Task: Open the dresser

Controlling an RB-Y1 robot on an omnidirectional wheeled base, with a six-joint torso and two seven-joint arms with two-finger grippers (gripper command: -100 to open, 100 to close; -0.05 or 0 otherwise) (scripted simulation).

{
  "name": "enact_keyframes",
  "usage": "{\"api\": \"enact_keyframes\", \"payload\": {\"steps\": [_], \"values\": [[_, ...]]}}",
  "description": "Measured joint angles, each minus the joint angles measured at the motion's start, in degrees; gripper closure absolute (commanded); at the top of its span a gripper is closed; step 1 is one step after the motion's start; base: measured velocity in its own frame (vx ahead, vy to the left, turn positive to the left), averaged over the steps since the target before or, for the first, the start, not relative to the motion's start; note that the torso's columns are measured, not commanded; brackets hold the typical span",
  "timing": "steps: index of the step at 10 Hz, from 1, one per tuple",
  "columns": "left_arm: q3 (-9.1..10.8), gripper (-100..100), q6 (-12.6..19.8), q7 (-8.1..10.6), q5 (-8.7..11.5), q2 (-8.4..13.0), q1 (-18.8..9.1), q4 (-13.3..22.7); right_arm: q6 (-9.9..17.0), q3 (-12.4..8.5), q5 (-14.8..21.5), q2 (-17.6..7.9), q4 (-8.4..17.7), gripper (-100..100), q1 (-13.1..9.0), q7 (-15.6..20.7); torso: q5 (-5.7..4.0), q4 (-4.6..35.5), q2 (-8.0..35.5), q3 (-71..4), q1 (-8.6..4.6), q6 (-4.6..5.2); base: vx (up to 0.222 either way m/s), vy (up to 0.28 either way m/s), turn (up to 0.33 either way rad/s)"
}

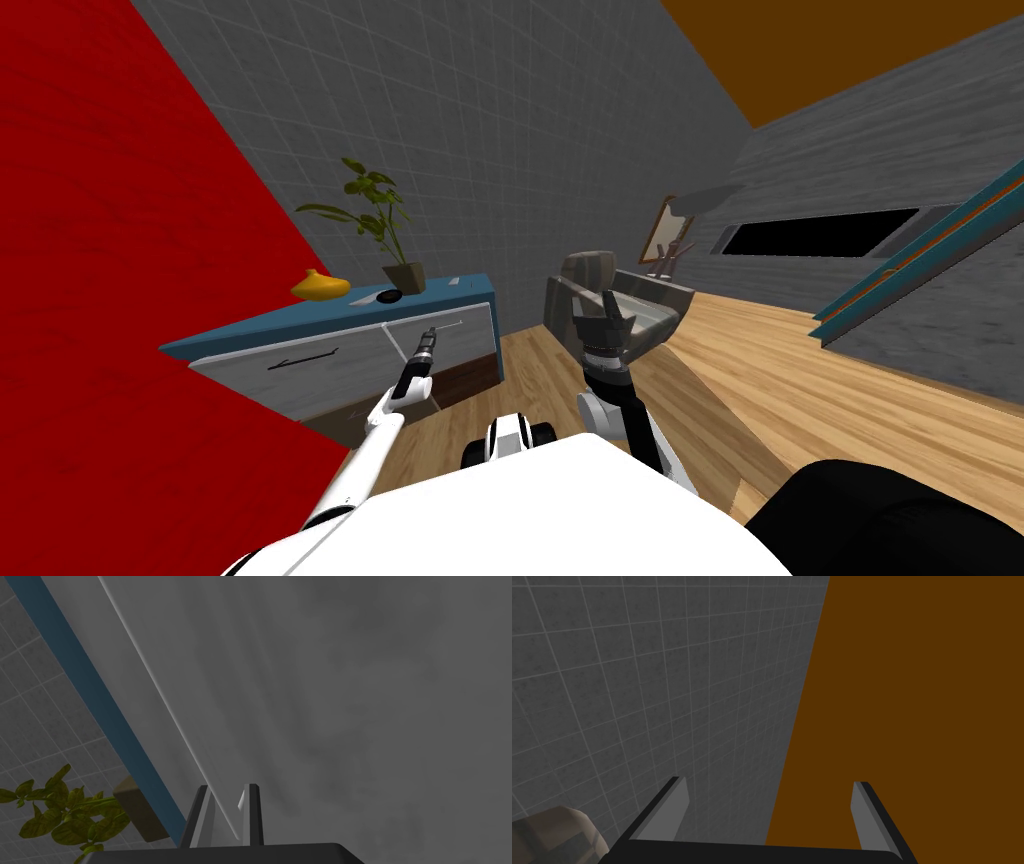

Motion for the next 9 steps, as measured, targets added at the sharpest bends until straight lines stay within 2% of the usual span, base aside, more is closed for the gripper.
{"api": "enact_keyframes", "payload": {"steps": [2,4,6,8,9], "values": [[-0.77,100,1.58,1.47,-2.14,-1.10,2.42,-3.76,0.00,0.00,0.00,0.00,0.00,0,0.01,0.00,0.04,-0.10,-0.20,-0.11,0.10,-0.10,0.072,0.004,0.051],[-0.69,100,1.60,1.48,-2.50,-1.58,4.29,-6.50,0.00,0.00,0.00,0.00,0.00,0,0.00,0.00,0.03,-0.05,-0.01,0.01,-0.02,0.02,0.047,0.003,0.068],[-1.41,100,3.15,3.00,-4.64,-2.76,6.79,-10.34,0.00,0.00,0.00,0.00,0.00,0,0.01,0.00,0.02,-0.11,-0.21,-0.11,-0.04,0.00,0.077,0.003,0.060],[-1.42,100,3.51,2.90,-5.05,-3.36,9.25,-13.93,0.00,0.00,0.00,0.00,0.00,0,0.00,0.00,0.00,-0.03,0.04,0.05,-0.12,0.09,0.045,0.009,0.070],[-2.01,100,3.53,3.79,-6.37,-4.03,11.23,-15.98,0.00,0.00,0.00,0.00,0.00,0,0.01,0.00,0.02,-0.13,-0.14,-0.04,-0.09,-0.03,0.092,-0.005,0.103]]}}
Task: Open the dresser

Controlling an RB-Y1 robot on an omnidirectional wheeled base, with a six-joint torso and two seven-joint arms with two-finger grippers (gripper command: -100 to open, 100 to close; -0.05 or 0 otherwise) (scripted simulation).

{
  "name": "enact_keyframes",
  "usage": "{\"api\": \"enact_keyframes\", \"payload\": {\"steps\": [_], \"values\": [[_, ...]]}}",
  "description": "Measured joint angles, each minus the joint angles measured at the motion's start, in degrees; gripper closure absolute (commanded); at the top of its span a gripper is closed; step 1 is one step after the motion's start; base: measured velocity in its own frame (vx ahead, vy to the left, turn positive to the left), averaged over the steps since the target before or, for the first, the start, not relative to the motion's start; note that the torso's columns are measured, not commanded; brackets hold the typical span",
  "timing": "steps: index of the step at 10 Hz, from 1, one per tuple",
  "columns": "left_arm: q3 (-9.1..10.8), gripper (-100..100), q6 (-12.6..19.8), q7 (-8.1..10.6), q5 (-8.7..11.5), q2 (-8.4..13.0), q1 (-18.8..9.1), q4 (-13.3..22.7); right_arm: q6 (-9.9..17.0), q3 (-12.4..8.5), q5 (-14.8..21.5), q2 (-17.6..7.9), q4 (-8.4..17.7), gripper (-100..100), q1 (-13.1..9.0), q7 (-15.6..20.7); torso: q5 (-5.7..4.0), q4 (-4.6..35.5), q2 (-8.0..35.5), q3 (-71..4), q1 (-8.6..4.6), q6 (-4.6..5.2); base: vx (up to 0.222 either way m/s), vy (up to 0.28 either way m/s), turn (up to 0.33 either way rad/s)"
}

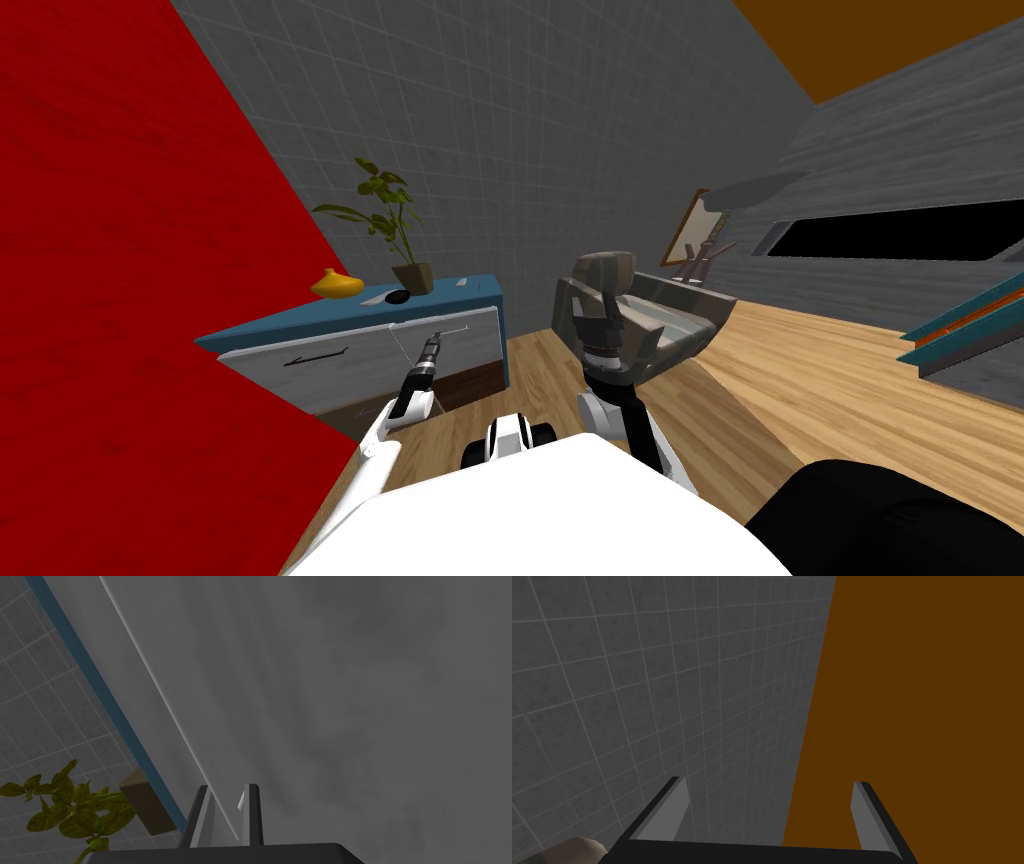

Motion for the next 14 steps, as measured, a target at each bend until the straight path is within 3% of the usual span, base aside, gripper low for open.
{"api": "enact_keyframes", "payload": {"steps": [5,10,14], "values": [[-1.15,100,2.78,2.39,-3.58,-2.31,7.22,-10.20,0.00,0.00,0.00,0.00,0.00,0,-0.01,0.00,-0.09,0.19,0.26,0.13,-0.04,0.01,0.079,0.005,0.086],[-3.02,100,5.93,5.01,-8.55,-5.85,15.71,-21.07,0.00,0.00,0.00,0.00,0.00,0,0.00,0.00,-0.25,0.43,0.39,0.20,-0.08,-0.13,0.076,-0.008,0.063],[-3.13,100,6.97,5.51,-8.74,-5.66,17.40,-24.49,0.01,0.01,0.00,0.00,0.01,0,-0.04,0.00,-0.36,0.80,1.17,0.67,-0.15,-0.23,-0.093,-0.009,0.005]]}}
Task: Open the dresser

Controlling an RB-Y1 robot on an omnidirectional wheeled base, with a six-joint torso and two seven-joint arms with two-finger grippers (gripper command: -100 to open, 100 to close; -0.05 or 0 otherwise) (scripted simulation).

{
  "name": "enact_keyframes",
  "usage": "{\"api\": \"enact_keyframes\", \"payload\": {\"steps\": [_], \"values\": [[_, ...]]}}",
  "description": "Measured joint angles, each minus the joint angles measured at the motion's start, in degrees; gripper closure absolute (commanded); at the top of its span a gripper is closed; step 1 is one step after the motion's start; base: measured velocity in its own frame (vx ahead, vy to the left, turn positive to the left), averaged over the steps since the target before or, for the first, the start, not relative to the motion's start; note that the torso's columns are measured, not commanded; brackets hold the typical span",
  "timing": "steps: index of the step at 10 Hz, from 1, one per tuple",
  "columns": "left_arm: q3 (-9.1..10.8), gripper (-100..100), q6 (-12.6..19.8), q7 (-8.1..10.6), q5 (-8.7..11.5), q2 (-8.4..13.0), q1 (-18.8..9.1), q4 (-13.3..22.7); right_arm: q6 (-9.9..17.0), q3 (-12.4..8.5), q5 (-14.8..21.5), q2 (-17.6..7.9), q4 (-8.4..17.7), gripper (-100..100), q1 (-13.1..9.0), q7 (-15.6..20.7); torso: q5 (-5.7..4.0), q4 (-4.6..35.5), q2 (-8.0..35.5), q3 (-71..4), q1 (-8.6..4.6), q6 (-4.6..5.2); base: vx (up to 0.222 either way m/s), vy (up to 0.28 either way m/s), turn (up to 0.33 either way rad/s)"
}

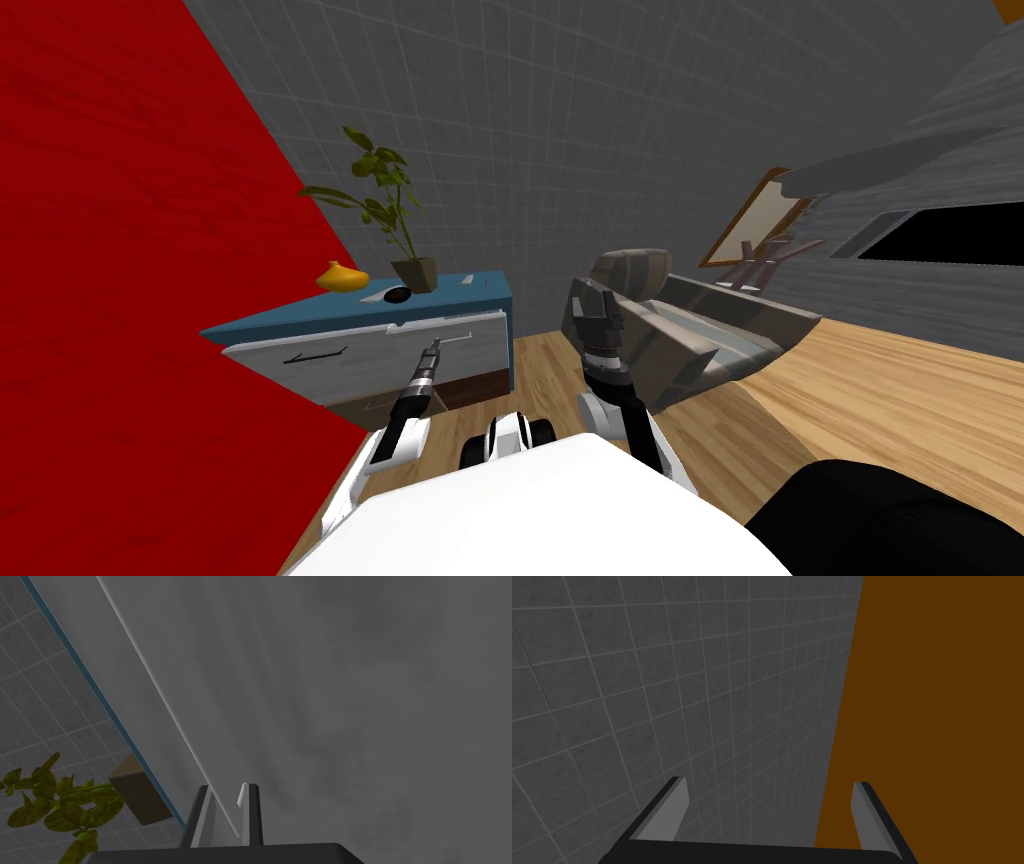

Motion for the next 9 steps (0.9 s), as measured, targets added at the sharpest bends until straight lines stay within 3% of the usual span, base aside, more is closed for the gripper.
{"api": "enact_keyframes", "payload": {"steps": [3,9], "values": [[-0.45,100,2.27,0.49,0.09,0.61,1.37,-2.54,0.00,0.00,0.00,0.00,0.00,0,0.00,0.00,-0.23,0.23,-0.21,-0.17,-0.19,0.02,-0.118,-0.016,0.004],[-1.41,100,1.82,0.83,0.16,0.86,6.23,-6.63,0.00,0.00,0.00,0.00,0.00,0,0.00,0.00,-0.22,0.26,-0.08,-0.10,-0.13,0.00,-0.110,-0.006,0.003]]}}
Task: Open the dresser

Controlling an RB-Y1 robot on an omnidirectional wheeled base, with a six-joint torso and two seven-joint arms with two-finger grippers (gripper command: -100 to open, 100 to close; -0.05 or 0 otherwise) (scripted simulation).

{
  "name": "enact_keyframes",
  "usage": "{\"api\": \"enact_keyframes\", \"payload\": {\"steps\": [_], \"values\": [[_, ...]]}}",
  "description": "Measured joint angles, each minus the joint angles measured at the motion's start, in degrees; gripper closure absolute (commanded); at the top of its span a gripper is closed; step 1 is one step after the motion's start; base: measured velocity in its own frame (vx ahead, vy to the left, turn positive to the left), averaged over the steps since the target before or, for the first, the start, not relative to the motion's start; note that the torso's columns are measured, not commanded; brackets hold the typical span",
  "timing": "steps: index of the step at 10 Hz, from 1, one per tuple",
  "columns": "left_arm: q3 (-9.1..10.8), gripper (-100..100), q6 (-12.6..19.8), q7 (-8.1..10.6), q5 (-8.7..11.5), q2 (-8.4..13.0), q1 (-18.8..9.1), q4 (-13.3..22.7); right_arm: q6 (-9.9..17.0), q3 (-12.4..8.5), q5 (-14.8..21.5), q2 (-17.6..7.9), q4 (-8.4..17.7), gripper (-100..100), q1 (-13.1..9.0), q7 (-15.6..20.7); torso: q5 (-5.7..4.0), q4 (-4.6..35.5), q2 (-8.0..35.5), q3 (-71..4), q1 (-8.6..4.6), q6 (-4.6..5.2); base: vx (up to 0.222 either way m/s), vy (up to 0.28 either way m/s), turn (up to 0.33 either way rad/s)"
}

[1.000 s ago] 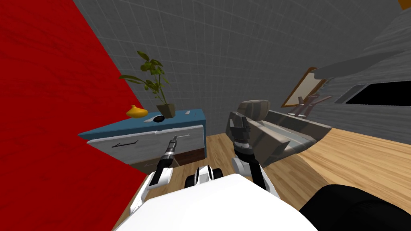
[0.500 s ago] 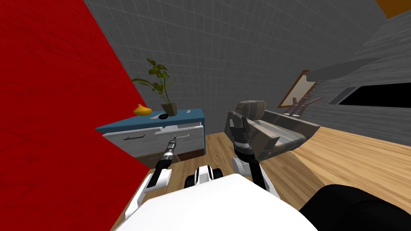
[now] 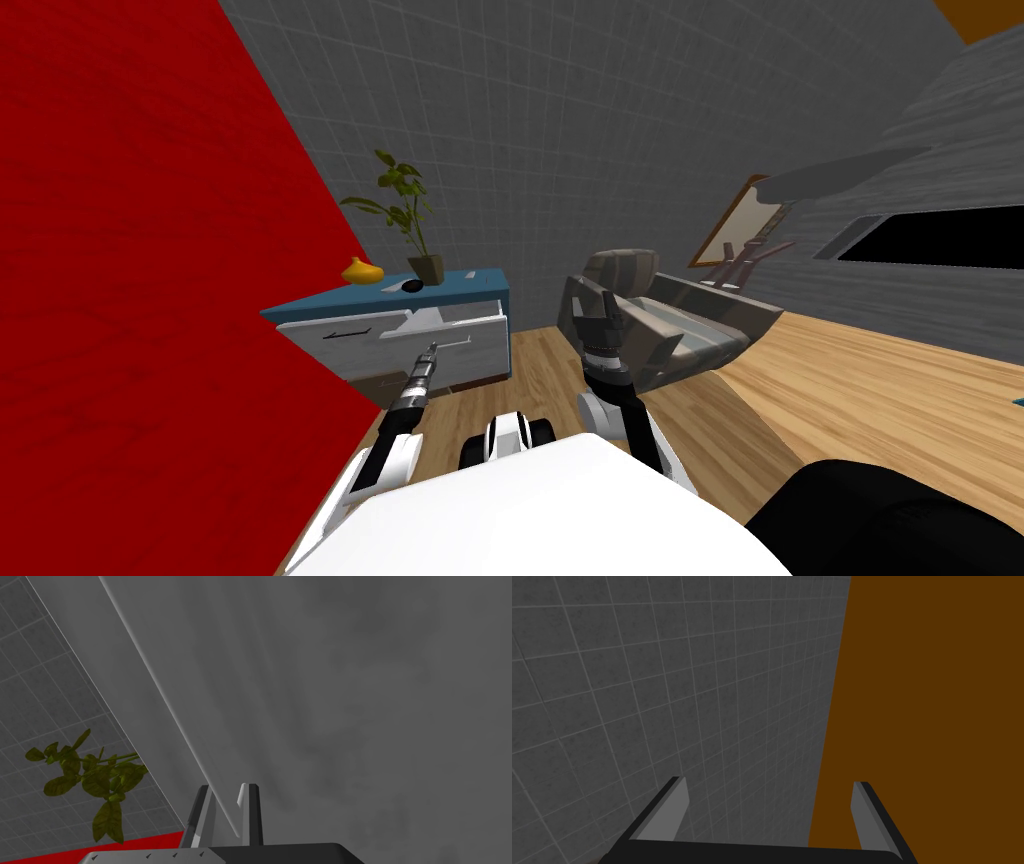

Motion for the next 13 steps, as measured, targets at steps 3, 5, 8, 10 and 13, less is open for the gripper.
{"api": "enact_keyframes", "payload": {"steps": [3,5,8,10,13], "values": [[-0.27,-100,0.72,0.23,0.12,0.30,1.84,-2.07,0.00,0.00,0.00,0.00,0.00,0,0.01,0.00,0.14,-0.29,-0.46,-0.25,0.15,-0.05,-0.005,0.001,-0.008],[-0.32,-100,2.83,0.68,0.32,0.73,3.12,-5.46,-0.01,0.00,0.00,0.00,-0.01,0,0.02,0.00,0.31,-0.45,-0.58,-0.31,0.41,-0.07,0.029,0.008,-0.009],[-0.35,-100,5.87,1.37,0.69,1.53,5.05,-10.38,0.00,0.00,0.00,0.00,-0.01,0,0.02,0.00,0.29,-0.40,-0.39,-0.18,0.35,-0.07,0.021,0.008,-0.009],[-0.63,-100,7.82,1.60,0.72,1.62,6.36,-13.08,0.00,0.00,0.00,0.00,-0.01,0,0.02,0.00,0.17,-0.25,-0.30,-0.16,0.25,-0.06,0.015,0.004,-0.013],[-0.79,0,9.10,1.84,0.82,1.79,7.34,-14.50,0.00,0.00,0.00,0.00,0.00,0,0.01,0.00,0.20,-0.28,-0.23,-0.10,0.24,-0.07,0.004,0.001,-0.001]]}}
